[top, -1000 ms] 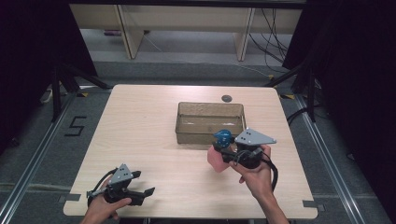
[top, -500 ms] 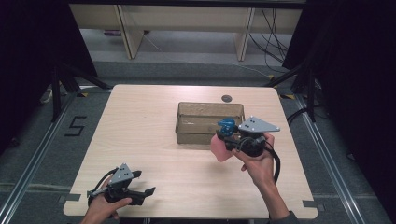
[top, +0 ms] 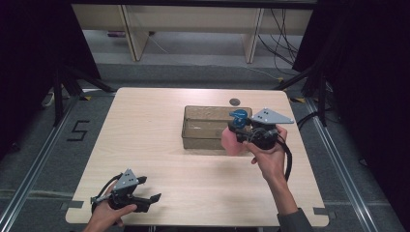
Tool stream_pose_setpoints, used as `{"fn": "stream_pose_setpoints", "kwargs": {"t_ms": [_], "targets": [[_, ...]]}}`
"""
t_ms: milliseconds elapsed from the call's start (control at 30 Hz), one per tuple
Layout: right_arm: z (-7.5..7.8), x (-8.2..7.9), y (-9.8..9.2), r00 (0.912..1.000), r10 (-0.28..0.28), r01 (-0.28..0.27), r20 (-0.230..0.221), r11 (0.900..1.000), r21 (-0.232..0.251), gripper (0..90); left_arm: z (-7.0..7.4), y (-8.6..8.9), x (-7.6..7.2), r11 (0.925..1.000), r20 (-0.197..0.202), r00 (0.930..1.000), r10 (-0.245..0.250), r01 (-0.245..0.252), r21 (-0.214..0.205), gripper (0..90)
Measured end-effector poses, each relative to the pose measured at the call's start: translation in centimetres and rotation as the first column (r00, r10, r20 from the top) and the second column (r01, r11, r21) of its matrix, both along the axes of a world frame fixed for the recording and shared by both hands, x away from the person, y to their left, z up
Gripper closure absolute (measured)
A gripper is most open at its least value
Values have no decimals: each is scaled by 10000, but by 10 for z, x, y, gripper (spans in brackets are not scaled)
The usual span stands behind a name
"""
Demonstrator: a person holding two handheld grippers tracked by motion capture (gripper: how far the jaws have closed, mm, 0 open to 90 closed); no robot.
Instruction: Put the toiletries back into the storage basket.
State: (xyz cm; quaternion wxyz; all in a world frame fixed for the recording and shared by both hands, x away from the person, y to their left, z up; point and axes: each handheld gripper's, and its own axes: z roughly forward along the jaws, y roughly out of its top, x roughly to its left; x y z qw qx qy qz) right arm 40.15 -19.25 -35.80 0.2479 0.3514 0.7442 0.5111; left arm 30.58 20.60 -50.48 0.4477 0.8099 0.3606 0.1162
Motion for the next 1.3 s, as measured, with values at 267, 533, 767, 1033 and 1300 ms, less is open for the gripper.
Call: {"fn": "stream_pose_setpoints", "kwargs": {"t_ms": [267,533,767,1033,1300], "targets": [[3,15,-2,9992,-388,387,62,9991,163,532,-1,0,1,10000,38,10000,-47,47,21,150],[4,30,-7,9966,-823,822,9,9961,328,532,0,0,0,9999,-24,9999,-105,105,-48,150],[-2,46,-11,9929,-1174,1182,-190,9920,435,532,0,-1,-1,9999,-36,9999,-106,106,-34,150],[-12,64,-14,9863,-1630,1639,-260,9857,402,532,-1,-3,-1,9999,70,9999,-127,127,-49,150],[-21,74,-15,9787,-1964,1988,-604,9794,358,533,0,-2,-2,9998,3,9998,-194,194,26,150]]}}
